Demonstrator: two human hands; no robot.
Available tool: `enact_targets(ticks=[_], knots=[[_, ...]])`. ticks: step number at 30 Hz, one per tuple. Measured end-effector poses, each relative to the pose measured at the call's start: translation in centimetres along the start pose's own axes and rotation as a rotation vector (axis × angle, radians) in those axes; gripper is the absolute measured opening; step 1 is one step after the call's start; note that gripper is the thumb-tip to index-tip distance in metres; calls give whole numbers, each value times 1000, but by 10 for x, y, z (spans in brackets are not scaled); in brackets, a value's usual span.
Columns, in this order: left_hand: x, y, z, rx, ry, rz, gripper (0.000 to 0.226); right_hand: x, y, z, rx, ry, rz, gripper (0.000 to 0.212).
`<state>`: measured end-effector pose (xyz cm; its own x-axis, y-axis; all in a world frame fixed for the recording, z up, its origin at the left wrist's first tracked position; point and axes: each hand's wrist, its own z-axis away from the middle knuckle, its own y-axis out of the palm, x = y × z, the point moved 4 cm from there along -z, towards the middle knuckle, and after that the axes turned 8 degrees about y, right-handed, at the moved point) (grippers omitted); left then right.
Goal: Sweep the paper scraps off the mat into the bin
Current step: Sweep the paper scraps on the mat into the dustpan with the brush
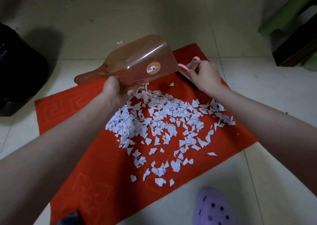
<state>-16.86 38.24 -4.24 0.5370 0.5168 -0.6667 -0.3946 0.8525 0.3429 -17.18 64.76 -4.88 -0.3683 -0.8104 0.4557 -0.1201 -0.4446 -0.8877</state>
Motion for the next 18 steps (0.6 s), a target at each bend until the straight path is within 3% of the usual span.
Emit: enact_targets(ticks=[8, 11, 14, 18], knots=[[0, 2, -1, 10, -22, 31, 36, 20, 17, 24, 199, -152, 114, 24], [-5, 1, -5, 23, -20, 64, 33, 6, 11, 18, 250, -99, -103, 18], [-5, 0, -7, 38, -18, 66, 33, -3, -10, 9, 159, -69, -215, 17], [-1, 3, -5, 44, -15, 57, 33, -9, -15, -4, 51, -55, -102, 20]])
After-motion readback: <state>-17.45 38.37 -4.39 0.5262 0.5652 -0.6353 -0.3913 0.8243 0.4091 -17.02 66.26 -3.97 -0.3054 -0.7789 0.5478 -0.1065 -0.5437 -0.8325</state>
